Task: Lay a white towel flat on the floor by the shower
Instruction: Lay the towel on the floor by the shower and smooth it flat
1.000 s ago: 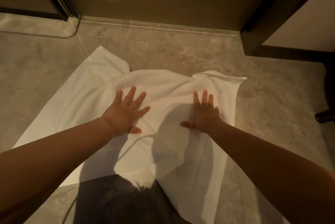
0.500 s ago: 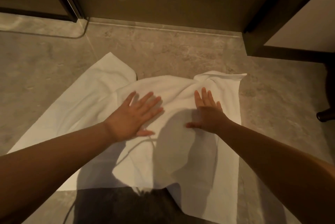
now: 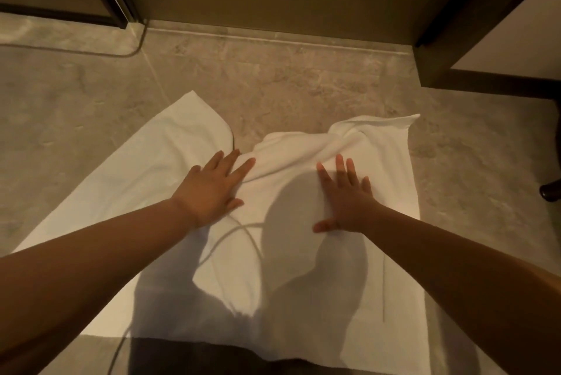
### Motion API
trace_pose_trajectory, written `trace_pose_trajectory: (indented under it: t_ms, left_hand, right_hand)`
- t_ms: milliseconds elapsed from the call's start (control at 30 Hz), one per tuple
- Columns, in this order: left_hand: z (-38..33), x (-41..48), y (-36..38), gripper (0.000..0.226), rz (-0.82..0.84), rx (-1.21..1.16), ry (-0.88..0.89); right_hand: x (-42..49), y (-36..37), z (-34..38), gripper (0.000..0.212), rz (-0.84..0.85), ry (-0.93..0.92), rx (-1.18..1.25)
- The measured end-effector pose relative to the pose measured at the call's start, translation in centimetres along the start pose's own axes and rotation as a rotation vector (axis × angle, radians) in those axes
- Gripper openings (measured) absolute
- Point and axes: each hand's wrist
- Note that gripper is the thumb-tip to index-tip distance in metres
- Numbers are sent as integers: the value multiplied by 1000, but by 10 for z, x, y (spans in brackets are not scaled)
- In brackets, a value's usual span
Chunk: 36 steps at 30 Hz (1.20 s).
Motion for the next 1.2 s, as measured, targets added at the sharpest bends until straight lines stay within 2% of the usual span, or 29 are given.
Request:
trace_pose_trajectory:
  t_ms: [133, 200, 267, 333, 367, 433, 500, 600, 733, 867, 1100, 1200]
  left_hand:
    - [-10, -9, 4, 80, 42, 37, -20]
    - [-8, -7, -4, 74, 15, 39, -10]
    - [1, -3, -17, 67, -90, -82, -7]
    - [13, 1, -31, 56, -181, -285, -47]
    - [21, 4, -36, 50, -213, -359, -75]
    - [34, 9, -40, 45, -207, -398, -112]
    - [42, 12, -41, 42, -159, -338, -84]
    - [45, 15, -36, 41, -146, -300, 8]
    - [46, 17, -30, 40, -118, -327, 60]
    - [51, 20, -28, 39, -108, -301, 66]
    - [49, 24, -23, 30, -145, -390, -38]
    - [50, 28, -20, 26, -175, -388, -70]
  right_hand:
    - [-7, -3, 2, 135, 29, -13, -28]
    - [-10, -11, 3, 124, 9, -13, -4]
    - [-12, -23, 2, 89, -162, -9, 62]
    - [-11, -37, 0, 44, -445, -15, 175]
    - [-9, -45, 0, 33, -539, 3, 248]
    - [-2, -59, 0, 34, -602, 66, 338]
    - [9, -70, 0, 37, -604, 101, 327]
    - [26, -82, 1, 32, -598, 48, 323]
    - [42, -85, 10, 26, -507, -83, 277]
    - [44, -74, 18, 22, -592, -88, 198]
    - [52, -71, 19, 26, -384, -27, 49]
    - [54, -70, 23, 27, -367, 31, 85]
Point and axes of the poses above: each hand's wrist, its own x-axis towards the middle knuckle, its own y-axis out of the palm, z = x × y, and after that the axes turned 1 degree about -x, right-handed
